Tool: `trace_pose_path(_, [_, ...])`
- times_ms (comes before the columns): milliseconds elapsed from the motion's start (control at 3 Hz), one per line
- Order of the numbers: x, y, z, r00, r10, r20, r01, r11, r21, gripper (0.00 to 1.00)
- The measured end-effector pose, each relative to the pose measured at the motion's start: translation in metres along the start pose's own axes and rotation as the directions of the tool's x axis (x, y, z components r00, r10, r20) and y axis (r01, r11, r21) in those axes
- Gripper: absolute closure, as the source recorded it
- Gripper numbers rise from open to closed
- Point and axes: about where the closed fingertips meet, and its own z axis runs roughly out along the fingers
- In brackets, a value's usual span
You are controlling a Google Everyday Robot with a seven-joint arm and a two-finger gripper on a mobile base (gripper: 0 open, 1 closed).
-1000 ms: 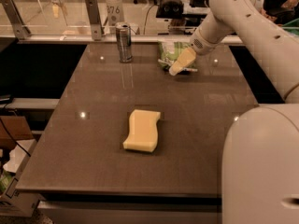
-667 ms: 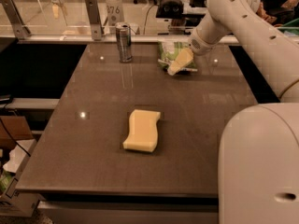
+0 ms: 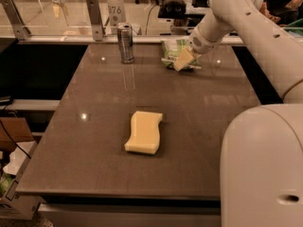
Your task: Move green jalapeno chip bag near sponge
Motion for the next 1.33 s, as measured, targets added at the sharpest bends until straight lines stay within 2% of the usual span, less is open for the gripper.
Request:
trace_pose_path(667, [0.012, 0.011, -0.025, 1.0, -0.012, 0.013, 0.012, 0.9998, -0.018, 0.99])
trace_pose_path(1000, [0.027, 0.025, -0.044, 0.999, -0.045, 0.013, 0.045, 0.9981, -0.042, 1.0])
trace_pose_path(1333, [0.044, 0.05, -0.069, 0.995, -0.103, 0.017, 0.104, 0.9915, -0.079, 1.0])
